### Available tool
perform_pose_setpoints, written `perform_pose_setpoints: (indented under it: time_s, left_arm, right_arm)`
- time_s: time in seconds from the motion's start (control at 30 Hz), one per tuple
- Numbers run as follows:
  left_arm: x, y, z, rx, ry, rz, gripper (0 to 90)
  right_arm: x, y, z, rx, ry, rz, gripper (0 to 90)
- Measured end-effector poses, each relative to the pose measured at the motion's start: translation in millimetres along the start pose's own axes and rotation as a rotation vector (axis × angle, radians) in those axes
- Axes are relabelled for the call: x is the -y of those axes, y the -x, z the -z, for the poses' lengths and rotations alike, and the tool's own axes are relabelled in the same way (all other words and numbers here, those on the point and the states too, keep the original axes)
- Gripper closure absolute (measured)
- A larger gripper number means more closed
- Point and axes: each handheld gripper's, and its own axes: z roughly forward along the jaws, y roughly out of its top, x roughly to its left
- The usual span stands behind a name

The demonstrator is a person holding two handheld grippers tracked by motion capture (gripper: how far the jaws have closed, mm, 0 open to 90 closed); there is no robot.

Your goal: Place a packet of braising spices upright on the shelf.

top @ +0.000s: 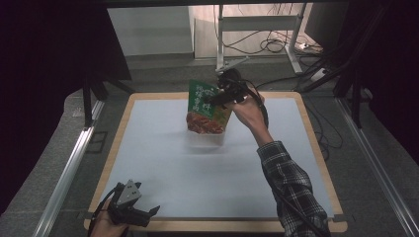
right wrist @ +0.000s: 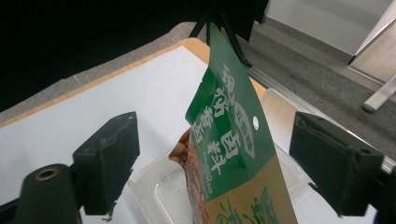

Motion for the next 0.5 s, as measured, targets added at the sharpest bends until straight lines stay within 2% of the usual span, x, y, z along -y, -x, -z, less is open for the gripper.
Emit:
perform_pose_setpoints:
  time_s: [0.13, 0.27, 0.5]
  left_arm:
    - [-0.2, 0.0, 0.0, -0.001, -0.005, -0.005, 0.7]
    - [-0.1, 0.0, 0.0, -0.002, -0.005, -0.005, 0.7]
    - [-0.3, 0.2, 0.0, -0.004, -0.006, -0.009, 0.7]
  right_arm:
    - [2.2, 0.6, 3.1, -0.008, 0.0, 0.0, 10.3]
    - [5.3, 1.1, 6.7, 0.013, -0.005, 0.003, 7.7]
    - [11.0, 5.0, 15.3, 0.016, 0.033, -0.001, 3.1]
